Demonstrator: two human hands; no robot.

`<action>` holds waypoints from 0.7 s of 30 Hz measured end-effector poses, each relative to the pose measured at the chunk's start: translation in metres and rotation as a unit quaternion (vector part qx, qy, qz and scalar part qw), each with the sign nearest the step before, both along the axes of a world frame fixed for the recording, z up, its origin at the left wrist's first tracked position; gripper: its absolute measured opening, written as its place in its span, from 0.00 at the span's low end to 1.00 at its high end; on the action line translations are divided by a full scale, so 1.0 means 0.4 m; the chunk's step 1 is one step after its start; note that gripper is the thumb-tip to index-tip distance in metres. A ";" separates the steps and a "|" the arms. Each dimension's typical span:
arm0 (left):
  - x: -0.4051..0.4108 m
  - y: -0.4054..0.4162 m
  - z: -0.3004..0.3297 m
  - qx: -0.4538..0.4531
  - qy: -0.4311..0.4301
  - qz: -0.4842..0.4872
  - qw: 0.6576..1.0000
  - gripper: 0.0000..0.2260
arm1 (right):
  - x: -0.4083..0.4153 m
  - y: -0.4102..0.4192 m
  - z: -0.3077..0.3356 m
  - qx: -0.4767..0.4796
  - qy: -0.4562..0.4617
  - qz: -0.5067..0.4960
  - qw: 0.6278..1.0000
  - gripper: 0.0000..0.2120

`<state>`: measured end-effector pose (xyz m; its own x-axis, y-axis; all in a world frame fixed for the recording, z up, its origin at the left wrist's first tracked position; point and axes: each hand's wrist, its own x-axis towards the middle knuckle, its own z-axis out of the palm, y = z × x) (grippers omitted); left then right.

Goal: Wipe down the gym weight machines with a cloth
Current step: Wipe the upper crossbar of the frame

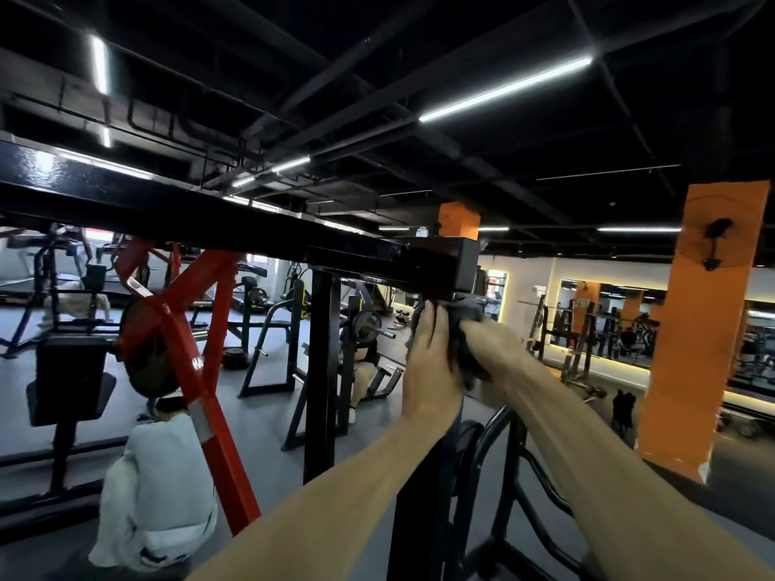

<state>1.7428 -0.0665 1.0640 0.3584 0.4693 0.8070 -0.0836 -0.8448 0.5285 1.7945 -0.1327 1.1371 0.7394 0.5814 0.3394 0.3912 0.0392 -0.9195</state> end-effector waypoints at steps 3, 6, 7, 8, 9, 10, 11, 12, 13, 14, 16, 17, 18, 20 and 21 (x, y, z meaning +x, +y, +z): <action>-0.006 0.003 0.007 0.014 0.031 -0.003 0.999 0.31 | -0.006 0.009 0.028 0.055 0.015 0.019 0.998 0.12; -0.001 0.032 0.004 0.036 0.025 -0.014 0.999 0.28 | 0.001 0.019 0.004 0.101 0.006 0.070 0.992 0.10; 0.002 0.041 0.002 0.045 0.018 -0.023 0.999 0.28 | 0.014 0.021 -0.007 0.107 0.002 0.082 0.991 0.10; 0.004 0.048 0.000 0.051 0.008 -0.033 0.998 0.28 | 0.025 0.026 -0.018 0.110 -0.007 0.085 0.990 0.11; 0.009 0.059 -0.005 0.060 -0.004 -0.040 0.997 0.28 | 0.029 0.033 -0.029 0.109 -0.016 0.087 0.990 0.13; 0.010 0.065 -0.009 0.066 -0.012 -0.047 0.997 0.28 | 0.038 0.042 -0.040 0.107 -0.023 0.088 0.990 0.16; 0.011 0.072 -0.015 0.072 -0.016 -0.053 0.996 0.29 | 0.043 0.047 -0.051 0.102 -0.029 0.083 0.991 0.17; 0.009 0.074 -0.022 0.079 -0.017 -0.055 0.995 0.29 | 0.038 0.045 -0.061 0.095 -0.035 0.076 0.992 0.17; 0.006 0.075 -0.036 0.090 -0.015 -0.051 0.995 0.30 | 0.040 0.042 -0.082 0.077 -0.050 0.063 0.994 0.16; 0.003 0.072 -0.057 0.101 -0.012 -0.045 0.994 0.30 | 0.037 0.033 -0.108 0.050 -0.064 0.055 0.995 0.15; -0.004 0.065 -0.130 0.105 0.006 -0.053 0.993 0.32 | 0.021 0.007 -0.175 0.000 -0.085 0.031 0.996 0.14; -0.011 0.060 -0.177 0.097 0.020 -0.060 0.993 0.33 | 0.019 -0.004 -0.213 -0.019 -0.102 0.016 0.994 0.13; -0.017 0.055 -0.224 0.088 0.035 -0.066 0.993 0.34 | 0.009 -0.016 -0.244 -0.029 -0.108 0.004 0.994 0.11; -0.026 0.050 -0.297 0.069 0.045 -0.080 0.993 0.35 | -0.010 -0.030 -0.283 -0.020 -0.101 0.005 0.995 0.04; -0.028 0.053 -0.312 0.063 0.043 -0.085 0.993 0.36 | -0.014 -0.027 -0.289 -0.011 -0.095 0.011 0.995 0.05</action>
